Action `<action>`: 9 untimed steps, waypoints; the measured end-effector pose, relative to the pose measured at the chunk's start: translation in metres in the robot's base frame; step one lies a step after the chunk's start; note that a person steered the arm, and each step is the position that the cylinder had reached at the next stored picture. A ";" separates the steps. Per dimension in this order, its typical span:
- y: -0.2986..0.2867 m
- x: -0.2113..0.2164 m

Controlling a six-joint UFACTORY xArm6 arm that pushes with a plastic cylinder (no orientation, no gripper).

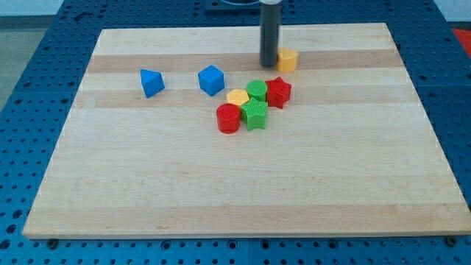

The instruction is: Slide the yellow heart to the top right

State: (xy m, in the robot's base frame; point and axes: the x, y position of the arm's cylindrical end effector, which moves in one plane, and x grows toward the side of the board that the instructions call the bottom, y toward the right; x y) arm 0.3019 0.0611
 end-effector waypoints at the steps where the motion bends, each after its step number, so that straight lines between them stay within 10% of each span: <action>1: 0.028 0.001; 9: 0.131 -0.009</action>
State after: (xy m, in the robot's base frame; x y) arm 0.2928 0.1919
